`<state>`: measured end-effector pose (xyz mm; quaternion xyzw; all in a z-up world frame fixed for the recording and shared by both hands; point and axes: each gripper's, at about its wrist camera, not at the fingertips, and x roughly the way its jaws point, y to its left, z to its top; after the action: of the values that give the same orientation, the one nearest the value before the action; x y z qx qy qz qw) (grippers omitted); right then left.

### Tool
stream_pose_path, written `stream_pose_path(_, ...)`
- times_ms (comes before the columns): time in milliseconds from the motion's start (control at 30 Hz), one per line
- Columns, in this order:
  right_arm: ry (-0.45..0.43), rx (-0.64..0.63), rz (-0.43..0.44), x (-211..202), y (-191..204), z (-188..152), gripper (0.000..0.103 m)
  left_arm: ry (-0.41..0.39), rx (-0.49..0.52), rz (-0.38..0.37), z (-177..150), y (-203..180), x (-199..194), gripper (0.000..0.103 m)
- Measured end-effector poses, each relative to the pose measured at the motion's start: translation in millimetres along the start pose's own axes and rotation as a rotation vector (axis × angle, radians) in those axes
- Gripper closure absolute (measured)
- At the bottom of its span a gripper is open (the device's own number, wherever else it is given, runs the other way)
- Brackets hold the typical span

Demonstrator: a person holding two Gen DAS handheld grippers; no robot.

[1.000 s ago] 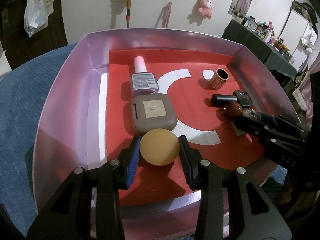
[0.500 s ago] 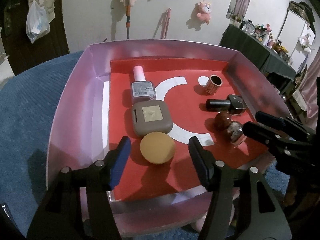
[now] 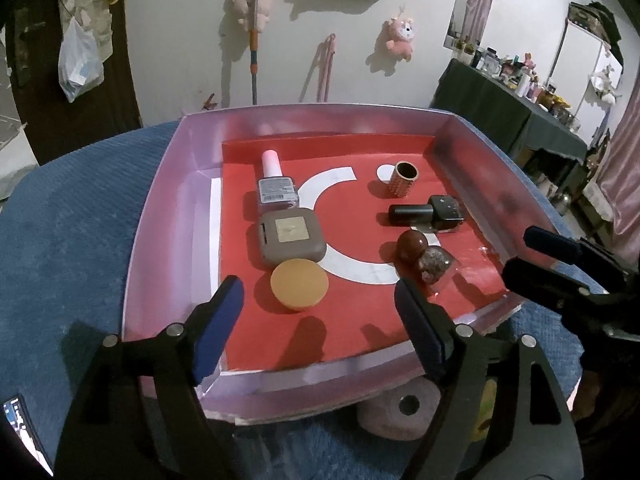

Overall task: Organize rigid objects
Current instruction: 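Withdraw both grippers from the box toward the remaining objects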

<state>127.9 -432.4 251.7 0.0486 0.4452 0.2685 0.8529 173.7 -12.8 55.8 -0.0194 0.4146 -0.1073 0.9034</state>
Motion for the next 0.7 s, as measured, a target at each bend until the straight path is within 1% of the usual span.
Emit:
stream_pose_path(67,-0.007,0.002,0.007,-4,1,-1,0.018,-0.002,-0.005,-0.004,-1,0,-3,0.023)
stream_pose_path(133,-0.018,-0.002,0.008,-8,3,-1,0.014,-0.004,-0.006,-0.003,-3,0,-4,0.016)
stream_pose_path(200,-0.028,-0.005,0.015,-13,5,-3,0.012,-0.003,-0.009,-0.004,-5,0,-6,0.012)
stream_pose_path(300,-0.045,-0.01,0.021,-19,8,-6,0.008,-0.001,-0.016,-0.013,-8,1,-9,0.011)
stream_pose_path(367,-0.055,-0.017,0.022,-23,10,-8,0.002,-0.003,-0.019,-0.012,-10,1,-10,0.011)
stream_pose_path(467,-0.073,-0.025,0.026,-29,15,-11,0.0,-0.01,-0.014,-0.004,-14,1,-15,0.011)
stream_pose_path(500,-0.078,-0.028,0.027,-31,16,-12,0.0,-0.011,-0.011,-0.002,-15,1,-16,0.009)
stream_pose_path(533,-0.082,-0.029,0.029,-32,18,-12,0.0,-0.011,-0.006,0.001,-16,0,-17,0.004)
stream_pose_path(600,-0.095,-0.03,0.038,-36,20,-14,0.0,-0.018,0.003,0.005,-17,-1,-20,0.0)
stream_pose_path(700,-0.107,-0.031,0.047,-41,22,-17,0.0,-0.03,0.011,-0.002,-20,-2,-26,0.0)
